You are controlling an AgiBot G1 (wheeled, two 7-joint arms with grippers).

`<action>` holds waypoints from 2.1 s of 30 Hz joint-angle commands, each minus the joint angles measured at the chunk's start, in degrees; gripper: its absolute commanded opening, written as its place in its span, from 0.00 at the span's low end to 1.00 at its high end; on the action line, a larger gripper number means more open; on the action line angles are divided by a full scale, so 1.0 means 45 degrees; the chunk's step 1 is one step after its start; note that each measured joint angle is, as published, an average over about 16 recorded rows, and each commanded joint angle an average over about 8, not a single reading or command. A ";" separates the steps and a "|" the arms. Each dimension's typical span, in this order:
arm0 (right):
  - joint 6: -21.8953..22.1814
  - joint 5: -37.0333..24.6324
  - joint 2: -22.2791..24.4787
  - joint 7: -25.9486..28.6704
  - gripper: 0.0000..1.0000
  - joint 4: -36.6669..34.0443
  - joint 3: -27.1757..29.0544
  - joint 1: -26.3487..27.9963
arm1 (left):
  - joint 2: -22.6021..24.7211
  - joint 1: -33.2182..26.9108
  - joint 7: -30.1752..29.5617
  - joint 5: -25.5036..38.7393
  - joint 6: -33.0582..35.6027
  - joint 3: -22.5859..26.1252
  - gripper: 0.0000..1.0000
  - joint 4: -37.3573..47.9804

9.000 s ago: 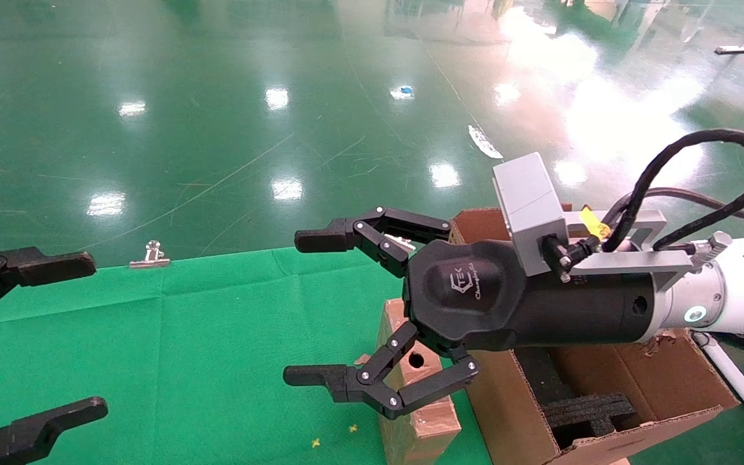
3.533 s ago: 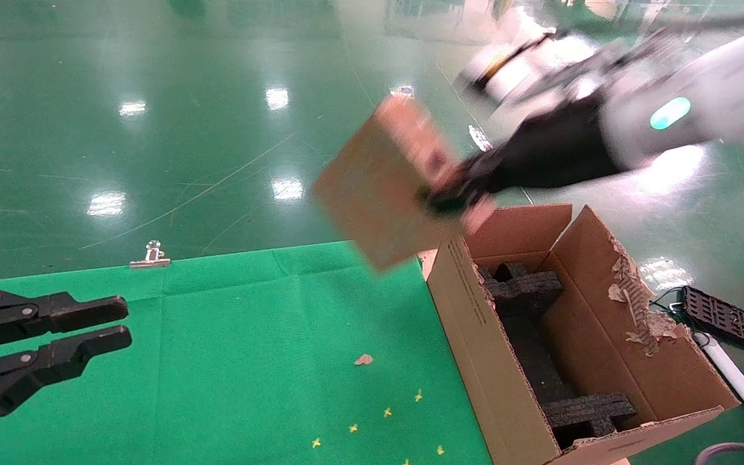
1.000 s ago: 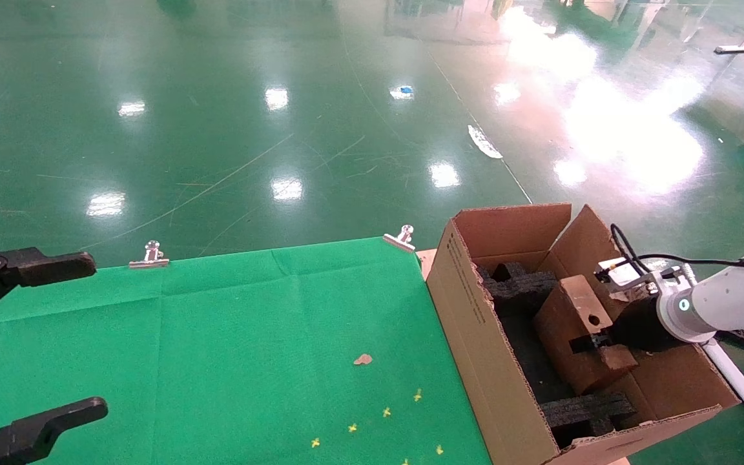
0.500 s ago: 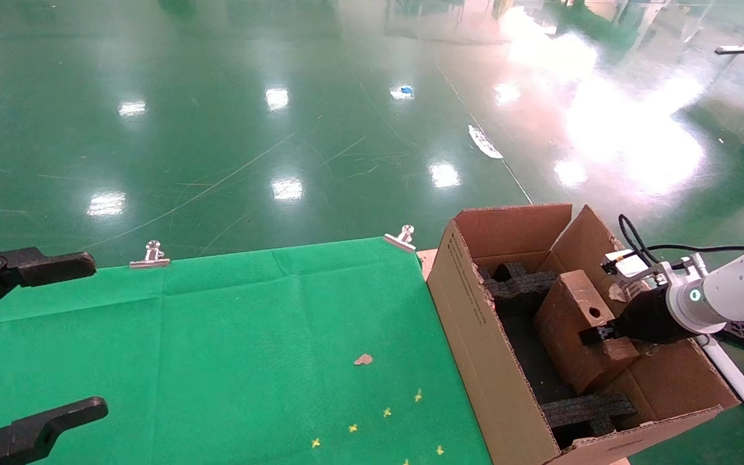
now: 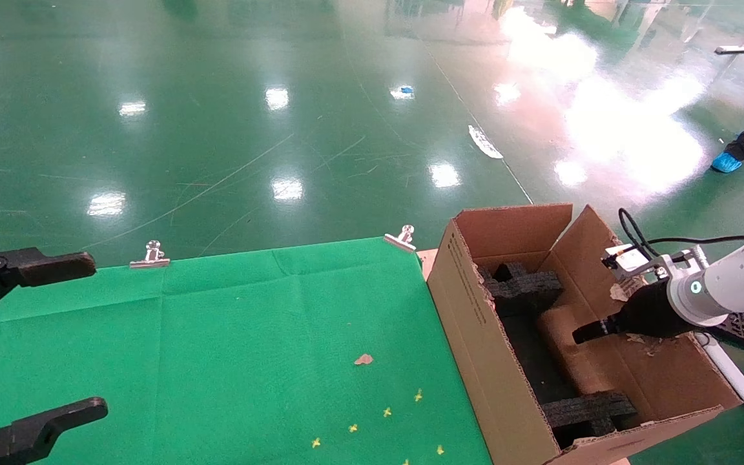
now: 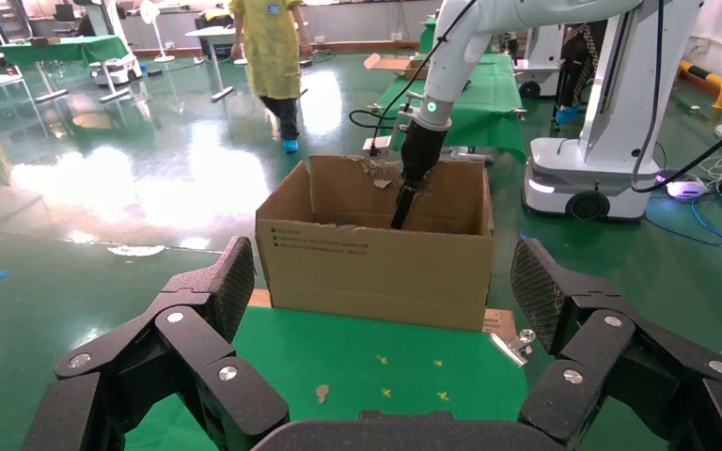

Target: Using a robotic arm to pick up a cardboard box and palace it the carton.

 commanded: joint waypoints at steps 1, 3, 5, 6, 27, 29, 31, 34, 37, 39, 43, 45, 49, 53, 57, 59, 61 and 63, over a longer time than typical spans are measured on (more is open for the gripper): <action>-0.0055 0.0000 -0.0049 -0.0062 1.00 -0.0102 0.0003 0.0039 | -0.0001 0.0000 0.0001 -0.0001 -0.0001 0.0001 1.00 0.0000; -0.0233 0.0046 -0.0018 -0.0212 1.00 -0.0056 0.0073 0.0339 | -0.0001 -0.0001 0.0001 -0.0002 -0.0001 0.0003 1.00 0.0000; -0.0437 0.0087 0.0054 -0.0403 1.00 0.0047 0.0166 0.0787 | -0.0002 -0.0001 0.0002 -0.0003 -0.0002 0.0004 1.00 0.0000; -0.0534 0.0100 0.0104 -0.0512 1.00 0.0120 0.0220 0.1062 | -0.0002 -0.0001 0.0002 -0.0003 -0.0002 0.0005 1.00 0.0000; -0.0604 -0.0151 0.2335 -0.1772 1.00 0.4806 0.1447 0.6197 | -0.0008 -0.0003 0.0010 -0.0014 -0.0009 0.0018 1.00 0.0001; -0.0437 -0.0144 0.2486 -0.1820 1.00 0.5206 0.1541 0.6177 | -0.0008 -0.0002 0.0011 -0.0015 -0.0010 0.0019 1.00 0.0002; -0.0403 -0.0083 0.2556 -0.1900 1.00 0.5494 0.1722 0.6088 | -0.0008 -0.0002 0.0012 -0.0016 -0.0010 0.0019 1.00 0.0004; -0.0515 0.0130 0.2569 -0.2140 1.00 0.5878 0.2218 0.5708 | -0.0008 -0.0003 0.0014 -0.0017 -0.0010 0.0021 1.00 0.0008; -0.0786 0.0464 0.2482 -0.2485 1.00 0.6165 0.2907 0.5053 | -0.0008 -0.0005 0.0016 -0.0018 -0.0008 0.0023 1.00 0.0011; -0.0990 0.0714 0.2416 -0.2744 1.00 0.6379 0.3422 0.4562 | -0.0008 -0.0006 0.0017 -0.0018 -0.0008 0.0025 1.00 0.0013; -0.1388 0.1204 0.2288 -0.3251 1.00 0.6800 0.4434 0.3600 | -0.0008 -0.0008 0.0018 -0.0020 -0.0008 0.0028 1.00 0.0014; -0.1590 0.1453 0.2223 -0.3508 1.00 0.7014 0.4947 0.3112 | -0.0009 -0.0008 0.0019 -0.0021 -0.0008 0.0029 1.00 0.0015; -0.1989 0.1944 0.2094 -0.4015 1.00 0.7435 0.5959 0.2150 | -0.0010 -0.0009 0.0021 -0.0023 -0.0008 0.0032 1.00 0.0015; -0.2395 0.2444 0.1963 -0.4532 1.00 0.7864 0.6990 0.1169 | -0.0011 -0.0010 0.0022 -0.0024 -0.0009 0.0035 1.00 0.0015; -0.2801 0.2943 0.1832 -0.5048 1.00 0.8292 0.8020 0.0189 | -0.0012 -0.0011 0.0023 -0.0026 -0.0010 0.0038 1.00 0.0015; -0.3003 0.3192 0.1767 -0.5306 1.00 0.8507 0.8535 -0.0300 | -0.0012 -0.0011 0.0024 -0.0027 -0.0011 0.0039 1.00 0.0016; -0.3202 0.3437 0.1703 -0.5559 1.00 0.8717 0.9040 -0.0780 | -0.0013 -0.0011 0.0025 -0.0028 -0.0012 0.0040 1.00 0.0016; -0.3405 0.3686 0.1638 -0.5817 1.00 0.8930 0.9554 -0.1269 | -0.0013 -0.0011 0.0025 -0.0029 -0.0012 0.0042 1.00 0.0016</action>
